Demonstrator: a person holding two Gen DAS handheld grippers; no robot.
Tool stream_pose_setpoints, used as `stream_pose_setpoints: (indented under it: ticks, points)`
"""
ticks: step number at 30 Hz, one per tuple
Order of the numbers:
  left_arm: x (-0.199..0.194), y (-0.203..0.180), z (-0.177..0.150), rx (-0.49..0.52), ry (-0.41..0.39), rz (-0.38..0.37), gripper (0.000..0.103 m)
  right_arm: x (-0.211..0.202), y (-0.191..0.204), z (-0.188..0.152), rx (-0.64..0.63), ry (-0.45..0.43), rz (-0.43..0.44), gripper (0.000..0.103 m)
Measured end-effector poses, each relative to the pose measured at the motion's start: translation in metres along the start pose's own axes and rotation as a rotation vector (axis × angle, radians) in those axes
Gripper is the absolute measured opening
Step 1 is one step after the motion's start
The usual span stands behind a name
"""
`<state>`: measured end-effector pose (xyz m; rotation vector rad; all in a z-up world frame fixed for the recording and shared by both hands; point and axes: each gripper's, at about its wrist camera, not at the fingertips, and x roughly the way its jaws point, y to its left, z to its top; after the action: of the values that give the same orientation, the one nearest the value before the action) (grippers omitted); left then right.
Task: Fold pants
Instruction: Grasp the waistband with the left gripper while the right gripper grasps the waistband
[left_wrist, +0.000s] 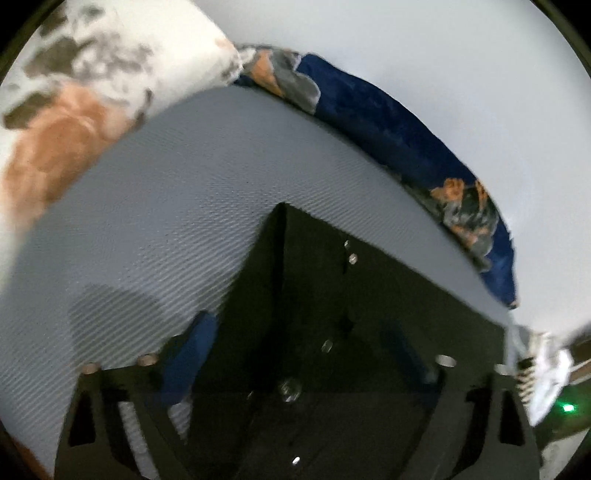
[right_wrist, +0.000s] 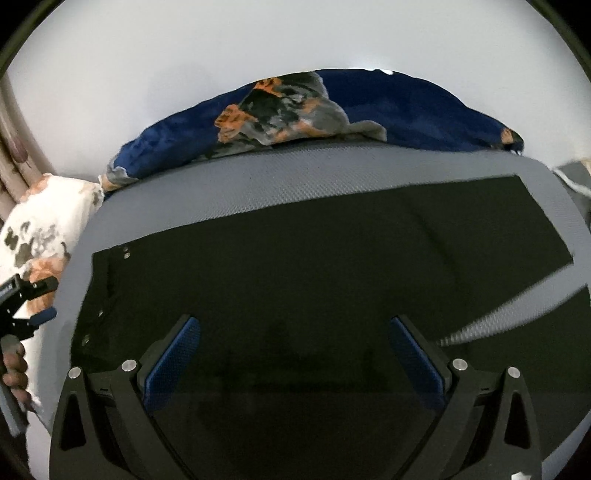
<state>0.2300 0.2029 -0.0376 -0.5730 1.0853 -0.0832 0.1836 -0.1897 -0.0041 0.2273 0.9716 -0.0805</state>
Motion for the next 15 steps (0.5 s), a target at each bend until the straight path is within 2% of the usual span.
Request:
stream_pose_setpoints:
  ticks: [2, 3, 6, 10, 14, 15]
  points:
    - [0.012, 0.006, 0.012, -0.039, 0.041, -0.066, 0.062, 0.009, 0.004, 0.01, -0.015, 0.007, 0.0, 0.102]
    - [0.019, 0.008, 0.017, -0.056, 0.062, -0.098, 0.059, 0.013, 0.006, 0.014, -0.023, 0.009, -0.003, 0.102]
    - [0.035, 0.011, 0.031, -0.066, 0.09, -0.147, 0.057, 0.022, 0.01, 0.026, -0.047, 0.01, -0.013, 0.102]
    - [0.05, 0.018, 0.046, -0.065, 0.098, -0.137, 0.057, 0.035, 0.013, 0.038, -0.055, 0.012, -0.022, 0.102]
    - [0.067, 0.027, 0.054, -0.096, 0.141, -0.177, 0.057, 0.049, 0.013, 0.043, -0.058, 0.033, -0.033, 0.102]
    - [0.071, 0.027, 0.056, -0.096, 0.153, -0.188, 0.054, 0.052, 0.014, 0.043, -0.058, 0.041, -0.034, 0.102]
